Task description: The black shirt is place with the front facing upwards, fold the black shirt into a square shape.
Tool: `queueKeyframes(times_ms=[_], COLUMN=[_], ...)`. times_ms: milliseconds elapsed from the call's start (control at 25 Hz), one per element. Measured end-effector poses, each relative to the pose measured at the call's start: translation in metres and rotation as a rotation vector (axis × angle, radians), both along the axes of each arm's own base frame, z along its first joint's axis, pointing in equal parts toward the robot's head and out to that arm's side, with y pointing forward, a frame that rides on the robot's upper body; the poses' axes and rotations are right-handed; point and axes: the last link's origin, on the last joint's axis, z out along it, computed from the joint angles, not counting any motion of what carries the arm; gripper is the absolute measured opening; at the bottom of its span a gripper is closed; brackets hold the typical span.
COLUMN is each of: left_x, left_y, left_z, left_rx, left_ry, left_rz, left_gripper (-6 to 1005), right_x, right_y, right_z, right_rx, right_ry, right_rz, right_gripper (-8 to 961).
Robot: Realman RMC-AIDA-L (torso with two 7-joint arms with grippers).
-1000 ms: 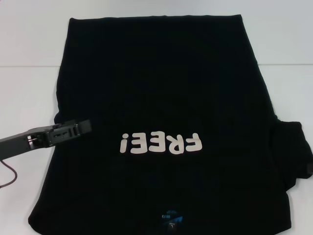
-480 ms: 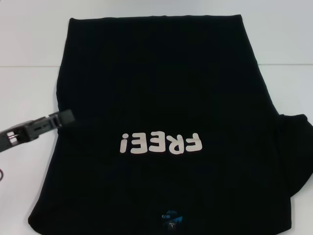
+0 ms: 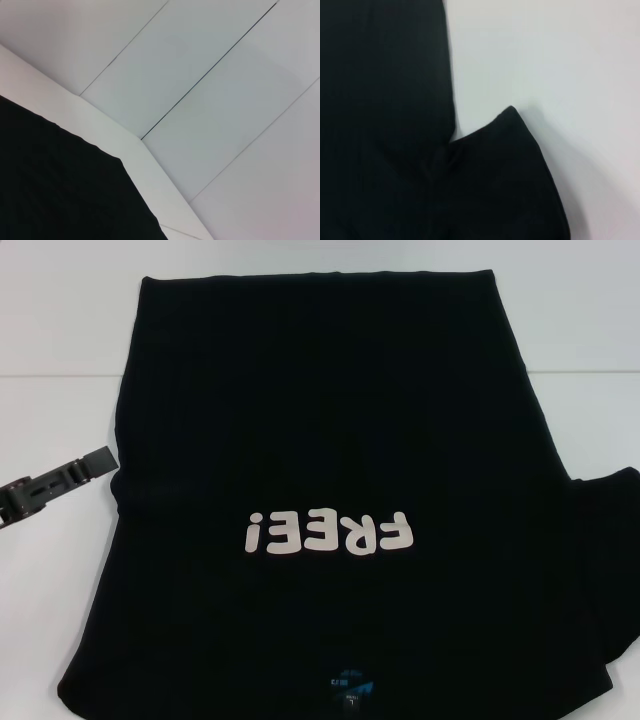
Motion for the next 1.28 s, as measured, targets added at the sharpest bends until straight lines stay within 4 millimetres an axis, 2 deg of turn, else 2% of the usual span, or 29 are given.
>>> queueKeyframes(times_ms=[320,1040,1280], left_x=[0.001,0.001,0.001], left_y=[0.001,-0.001,-0.001], left_z=[0.000,-0.004,-0.005], left_rx=[-0.003,-0.014,-0.014], left_ry=[-0.005,-0.025,-0.025], left_rz=[-0.001,0.006,0.005], left_gripper=[792,792,793], right_x=[-0.015,-0.021,-0.027], right_y=[0.001,0.008,0.011], right_z=[0.001,0.020,0.017], right_rx=[-0.063,0.003,-0.002], right_ry=[0.015,0.003,0.022], right_rz=[0.064,0.095,0.119], right_gripper=[16,19,20])
